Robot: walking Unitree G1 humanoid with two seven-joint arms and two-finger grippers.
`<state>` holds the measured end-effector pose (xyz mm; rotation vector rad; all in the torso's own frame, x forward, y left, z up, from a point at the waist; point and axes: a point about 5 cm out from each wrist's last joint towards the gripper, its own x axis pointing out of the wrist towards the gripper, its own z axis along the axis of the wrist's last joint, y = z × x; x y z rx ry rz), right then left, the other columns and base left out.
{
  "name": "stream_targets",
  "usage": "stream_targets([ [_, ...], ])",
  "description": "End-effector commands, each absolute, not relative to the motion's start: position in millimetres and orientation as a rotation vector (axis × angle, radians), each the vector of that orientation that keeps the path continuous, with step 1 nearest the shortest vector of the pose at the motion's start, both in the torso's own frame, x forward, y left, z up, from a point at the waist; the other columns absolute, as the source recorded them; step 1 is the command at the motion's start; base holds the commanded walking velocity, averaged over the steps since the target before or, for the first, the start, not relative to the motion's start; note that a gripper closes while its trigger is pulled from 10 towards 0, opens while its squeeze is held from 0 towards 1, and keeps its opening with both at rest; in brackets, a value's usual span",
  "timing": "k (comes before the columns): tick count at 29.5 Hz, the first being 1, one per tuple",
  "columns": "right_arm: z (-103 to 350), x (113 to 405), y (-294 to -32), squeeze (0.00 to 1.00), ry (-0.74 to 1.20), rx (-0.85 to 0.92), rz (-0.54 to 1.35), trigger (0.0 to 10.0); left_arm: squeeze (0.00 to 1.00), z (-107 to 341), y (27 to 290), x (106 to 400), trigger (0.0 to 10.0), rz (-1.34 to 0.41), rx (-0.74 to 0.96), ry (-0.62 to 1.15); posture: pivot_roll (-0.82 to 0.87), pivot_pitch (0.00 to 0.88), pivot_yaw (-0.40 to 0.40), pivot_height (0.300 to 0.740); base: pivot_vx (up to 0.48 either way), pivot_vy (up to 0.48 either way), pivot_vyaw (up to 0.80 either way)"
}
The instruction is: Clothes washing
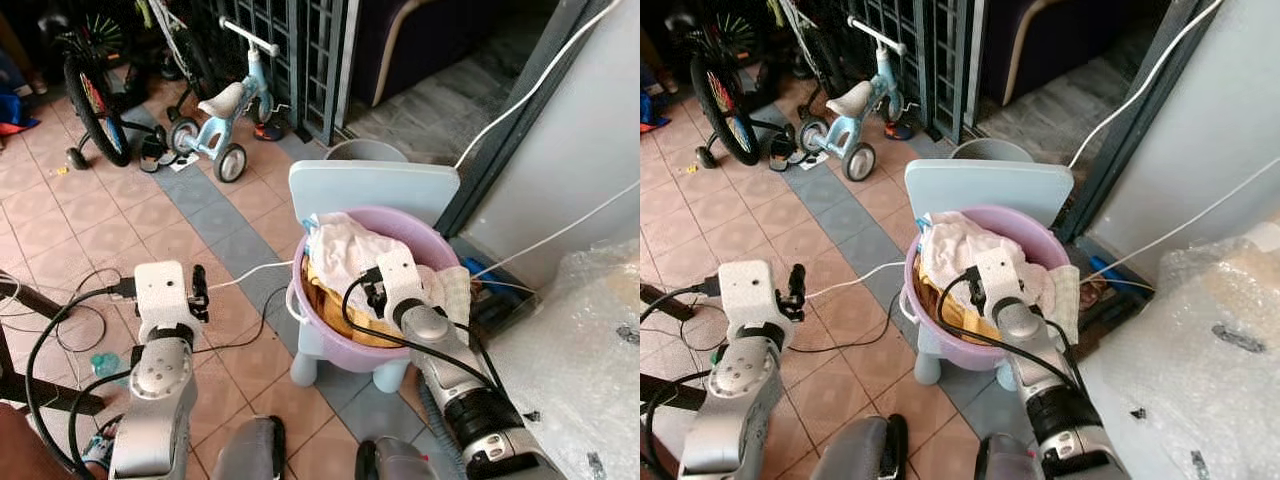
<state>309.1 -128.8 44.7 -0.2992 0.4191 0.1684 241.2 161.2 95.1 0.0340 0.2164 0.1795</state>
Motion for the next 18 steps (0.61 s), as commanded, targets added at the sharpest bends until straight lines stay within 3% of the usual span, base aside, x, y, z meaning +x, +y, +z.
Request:
stream_targets([
  [1, 40, 308, -131, 0.00, 0.436, -0.309, 0.150, 10.0, 0.00, 97, 164, 241, 10.0, 0.192, 0.051, 0.219, 0.11, 0.173, -0.010, 0.740, 0.000, 0.000, 0.00],
  [2, 38, 308, -131, 0.00, 0.444, -0.305, 0.147, 10.0, 0.00, 97, 164, 241, 10.0, 0.193, 0.050, 0.219, 0.11, 0.173, -0.010, 0.740, 0.000, 0.000, 0.00],
  [3, 37, 308, -130, 0.00, 0.454, -0.293, 0.152, 8.9, 0.00, 97, 164, 241, 10.0, 0.193, 0.050, 0.218, 0.11, 0.174, -0.010, 0.740, 0.000, 0.000, 0.00],
  [4, 36, 307, -129, 0.00, 0.460, -0.283, 0.155, 8.9, 0.00, 97, 163, 241, 10.0, 0.193, 0.050, 0.218, 0.11, 0.175, -0.010, 0.740, 0.000, 0.000, 0.00],
  [5, 34, 307, -127, 0.00, 0.475, -0.265, 0.157, 7.1, 0.00, 98, 164, 241, 10.0, 0.193, 0.050, 0.217, 0.11, 0.175, -0.010, 0.740, 0.000, 0.000, 0.00],
  [7, 28, 305, -120, 0.00, 0.521, -0.191, 0.166, 0.5, 0.00, 98, 164, 242, 10.0, 0.192, 0.049, 0.218, 0.11, 0.175, -0.010, 0.740, 0.000, 0.000, 0.00],
  [9, 27, 304, -115, 0.00, 0.533, -0.162, 0.180, 0.0, 0.00, 98, 164, 242, 10.0, 0.192, 0.050, 0.219, 0.12, 0.177, -0.009, 0.740, 0.000, 0.000, 0.00],
  [18, 27, 310, -100, 0.00, 0.532, -0.083, 0.204, 0.0, 0.00, 100, 163, 247, 10.0, 0.184, 0.064, 0.212, 0.13, 0.188, 0.001, 0.740, 0.000, 0.000, 0.00],
])
